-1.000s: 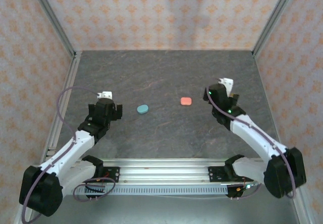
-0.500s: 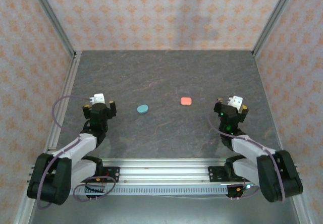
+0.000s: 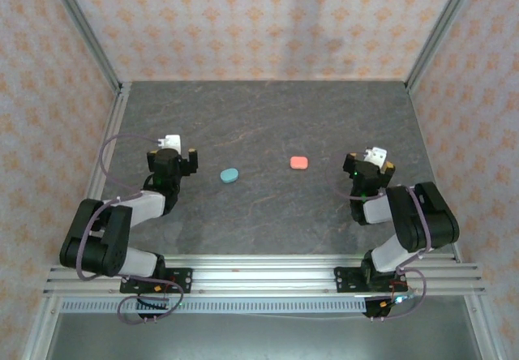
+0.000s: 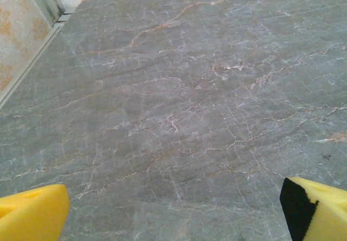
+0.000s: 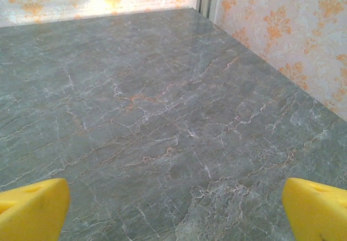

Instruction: Insert the wireless bluetooth earbuds into the charging case

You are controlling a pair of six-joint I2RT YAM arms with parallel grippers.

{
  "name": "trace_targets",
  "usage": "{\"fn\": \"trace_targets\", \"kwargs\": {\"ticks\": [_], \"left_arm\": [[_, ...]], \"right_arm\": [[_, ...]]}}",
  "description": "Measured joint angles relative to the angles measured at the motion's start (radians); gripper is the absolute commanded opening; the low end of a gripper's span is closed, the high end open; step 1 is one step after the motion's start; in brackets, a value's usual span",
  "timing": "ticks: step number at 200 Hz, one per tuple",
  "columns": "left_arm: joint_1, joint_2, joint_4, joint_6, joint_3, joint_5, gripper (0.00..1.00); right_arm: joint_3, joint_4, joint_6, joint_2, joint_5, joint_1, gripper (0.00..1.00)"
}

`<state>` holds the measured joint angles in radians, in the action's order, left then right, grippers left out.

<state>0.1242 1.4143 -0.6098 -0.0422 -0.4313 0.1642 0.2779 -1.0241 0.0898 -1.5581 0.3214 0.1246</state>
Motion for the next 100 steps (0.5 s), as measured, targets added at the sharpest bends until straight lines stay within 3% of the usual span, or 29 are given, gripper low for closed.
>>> {"fn": "trace_targets", "kwargs": {"ticks": [41,100], "left_arm": [[-0.01,0.041,-0.015,-0.008,-0.009,-0.002,1.0],[-0.055,0.073,-0.074,0.014,-0.005,-0.028,1.0]], "right_arm": [[0.098,0.082,-0.03,0.0,-0.071,-0.048,1.0],[0.1,0.111,-0.046,0.0,-0.104,-0.065,0.99]]}}
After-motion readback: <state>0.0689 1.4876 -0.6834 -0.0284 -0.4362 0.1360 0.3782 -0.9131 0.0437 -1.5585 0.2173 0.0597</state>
